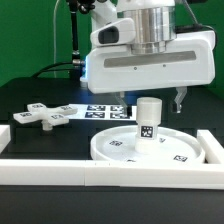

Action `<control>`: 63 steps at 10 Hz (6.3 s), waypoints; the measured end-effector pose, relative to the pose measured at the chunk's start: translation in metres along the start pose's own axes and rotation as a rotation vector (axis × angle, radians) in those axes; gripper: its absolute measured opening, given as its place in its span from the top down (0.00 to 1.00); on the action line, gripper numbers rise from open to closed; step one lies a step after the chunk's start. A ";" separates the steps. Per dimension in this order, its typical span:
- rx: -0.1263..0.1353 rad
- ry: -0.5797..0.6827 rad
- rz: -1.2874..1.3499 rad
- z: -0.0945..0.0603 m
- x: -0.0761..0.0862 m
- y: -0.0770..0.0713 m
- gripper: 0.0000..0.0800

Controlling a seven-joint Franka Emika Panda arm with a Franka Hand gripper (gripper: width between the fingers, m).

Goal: Assemble round table

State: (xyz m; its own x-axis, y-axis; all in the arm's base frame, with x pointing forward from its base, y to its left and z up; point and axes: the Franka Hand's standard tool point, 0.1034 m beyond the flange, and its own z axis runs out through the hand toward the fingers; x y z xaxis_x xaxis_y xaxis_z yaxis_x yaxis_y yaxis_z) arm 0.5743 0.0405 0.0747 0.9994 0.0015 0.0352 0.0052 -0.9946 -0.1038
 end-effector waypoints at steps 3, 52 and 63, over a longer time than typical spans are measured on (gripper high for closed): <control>-0.015 -0.006 -0.296 0.002 -0.002 -0.001 0.19; -0.126 -0.193 -0.940 -0.034 -0.045 0.071 0.19; -0.067 -0.169 -0.684 -0.042 -0.079 0.151 0.19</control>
Offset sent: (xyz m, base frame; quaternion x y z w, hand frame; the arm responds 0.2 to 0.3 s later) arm 0.0000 0.0000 0.0000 0.0000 0.0000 -0.1938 0.9810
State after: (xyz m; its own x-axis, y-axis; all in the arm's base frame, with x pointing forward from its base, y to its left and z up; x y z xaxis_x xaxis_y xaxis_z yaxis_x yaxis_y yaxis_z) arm 0.4942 -0.1142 0.0983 0.7642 0.6395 -0.0844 0.6375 -0.7687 -0.0519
